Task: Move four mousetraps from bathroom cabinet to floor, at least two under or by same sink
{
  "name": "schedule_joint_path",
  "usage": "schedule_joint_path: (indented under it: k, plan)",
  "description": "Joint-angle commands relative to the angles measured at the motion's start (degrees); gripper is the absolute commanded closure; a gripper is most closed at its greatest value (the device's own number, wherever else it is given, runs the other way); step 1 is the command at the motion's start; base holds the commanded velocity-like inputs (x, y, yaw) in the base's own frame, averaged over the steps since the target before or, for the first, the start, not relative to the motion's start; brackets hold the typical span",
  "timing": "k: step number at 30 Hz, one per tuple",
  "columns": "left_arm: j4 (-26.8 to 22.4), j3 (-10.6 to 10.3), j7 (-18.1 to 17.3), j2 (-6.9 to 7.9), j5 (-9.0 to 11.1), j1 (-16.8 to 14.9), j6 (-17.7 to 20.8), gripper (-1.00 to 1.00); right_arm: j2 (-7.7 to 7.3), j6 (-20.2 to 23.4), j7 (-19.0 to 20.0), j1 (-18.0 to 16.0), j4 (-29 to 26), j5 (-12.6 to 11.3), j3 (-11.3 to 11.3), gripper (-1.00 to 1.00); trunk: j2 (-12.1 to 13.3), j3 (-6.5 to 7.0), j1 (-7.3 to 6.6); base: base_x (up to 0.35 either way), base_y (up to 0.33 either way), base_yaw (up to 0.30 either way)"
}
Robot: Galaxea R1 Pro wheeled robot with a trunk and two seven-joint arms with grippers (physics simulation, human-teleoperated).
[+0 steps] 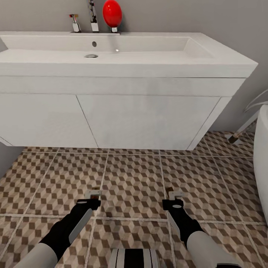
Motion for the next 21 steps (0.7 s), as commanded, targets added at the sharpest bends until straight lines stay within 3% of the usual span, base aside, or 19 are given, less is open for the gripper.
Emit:
schedule_joint_path:
  k: [1, 10, 17, 21]
  plan:
    - [-0.37, -0.26, 0.55, 0.09, 0.55, -0.04, 0.11, 1.0, 0.07, 0.39, 0.02, 0.0, -0.11, 0.61, -0.33, 1.0, -0.02, -0.04, -0.01, 0.0, 0.0, 0.0]
    - [-1.98, -0.09, 0.61, 0.05, 0.55, -0.04, 0.11, 1.0, 0.1, 0.39, 0.02, 0.0, -0.11, 0.76, -0.29, 1.0, -0.02, -0.04, -0.01, 0.034, 0.0, 0.0]
    - [-2.14, 0.03, 0.54, 0.04, 0.55, -0.04, 0.05, 1.0, 0.22, 0.39, 0.02, 0.0, -0.11, 0.83, -0.15, 1.0, -0.02, -0.04, -0.01, 0.259, 0.0, 0.0]
    - [-2.15, 1.08, 0.53, 0.04, 0.55, -0.04, 0.05, 1.0, 0.17, 0.39, 0.02, 0.0, -0.11, 0.79, -0.12, 1.0, -0.02, -0.04, -0.01, 0.311, 0.0, 0.0]
